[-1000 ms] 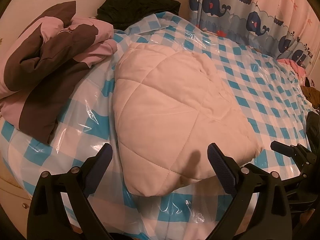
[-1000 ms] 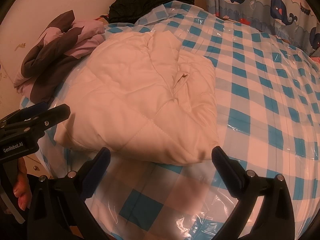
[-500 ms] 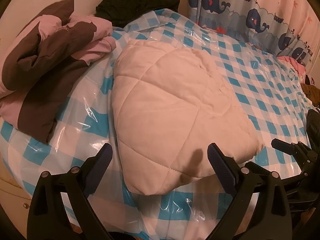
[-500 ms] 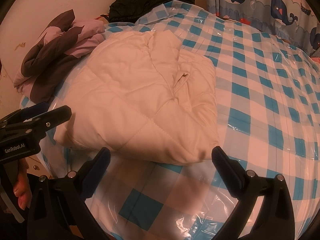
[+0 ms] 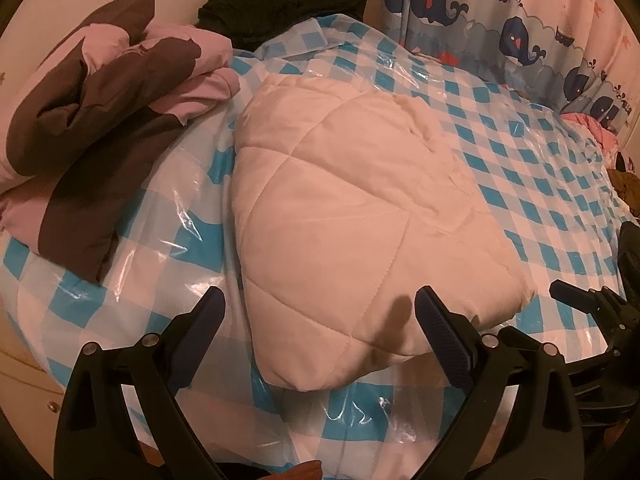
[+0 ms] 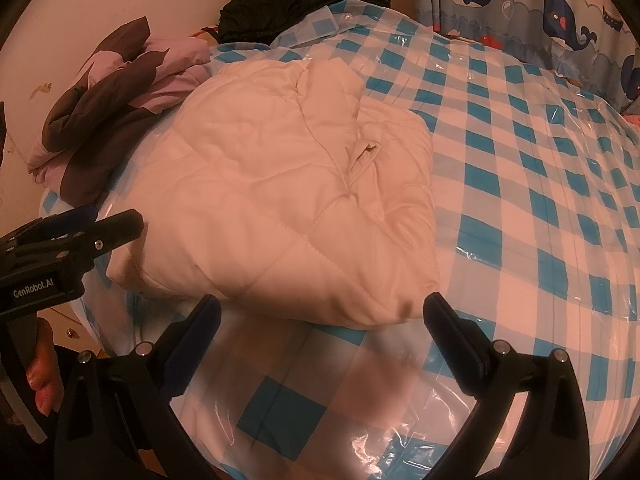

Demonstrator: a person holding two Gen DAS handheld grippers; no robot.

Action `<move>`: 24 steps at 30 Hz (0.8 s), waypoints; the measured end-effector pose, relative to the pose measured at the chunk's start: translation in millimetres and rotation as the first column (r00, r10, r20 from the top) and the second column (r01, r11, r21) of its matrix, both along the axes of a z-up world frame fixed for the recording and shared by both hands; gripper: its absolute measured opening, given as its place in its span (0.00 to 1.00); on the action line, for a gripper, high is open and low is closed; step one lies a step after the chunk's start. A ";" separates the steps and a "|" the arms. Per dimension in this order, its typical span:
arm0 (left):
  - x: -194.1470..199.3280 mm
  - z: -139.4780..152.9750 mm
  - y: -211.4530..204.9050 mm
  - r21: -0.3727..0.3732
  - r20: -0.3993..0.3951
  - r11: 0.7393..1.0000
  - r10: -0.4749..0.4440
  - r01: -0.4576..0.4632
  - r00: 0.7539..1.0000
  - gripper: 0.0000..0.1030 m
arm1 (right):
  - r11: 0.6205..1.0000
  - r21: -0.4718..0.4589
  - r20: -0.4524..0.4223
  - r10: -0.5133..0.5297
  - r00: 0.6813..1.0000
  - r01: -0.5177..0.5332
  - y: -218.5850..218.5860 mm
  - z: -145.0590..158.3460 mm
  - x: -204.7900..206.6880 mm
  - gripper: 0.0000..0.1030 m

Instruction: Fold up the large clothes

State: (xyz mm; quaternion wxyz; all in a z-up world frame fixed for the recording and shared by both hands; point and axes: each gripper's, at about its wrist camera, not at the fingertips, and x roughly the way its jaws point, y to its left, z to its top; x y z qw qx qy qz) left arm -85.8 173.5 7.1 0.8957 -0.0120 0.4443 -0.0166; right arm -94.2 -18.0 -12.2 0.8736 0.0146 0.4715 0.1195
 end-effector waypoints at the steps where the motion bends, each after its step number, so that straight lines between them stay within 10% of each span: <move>1: 0.9 0.8 0.1 0.004 0.002 1.000 -0.001 0.001 1.000 0.89 | 1.000 0.000 0.000 0.000 1.000 0.000 0.0 0.0 0.1 0.95; 24: 9.0 6.2 0.8 0.055 -0.004 0.998 0.016 -0.016 1.000 0.90 | 1.000 -0.001 -0.004 0.000 1.000 0.000 0.9 -0.9 -2.1 0.95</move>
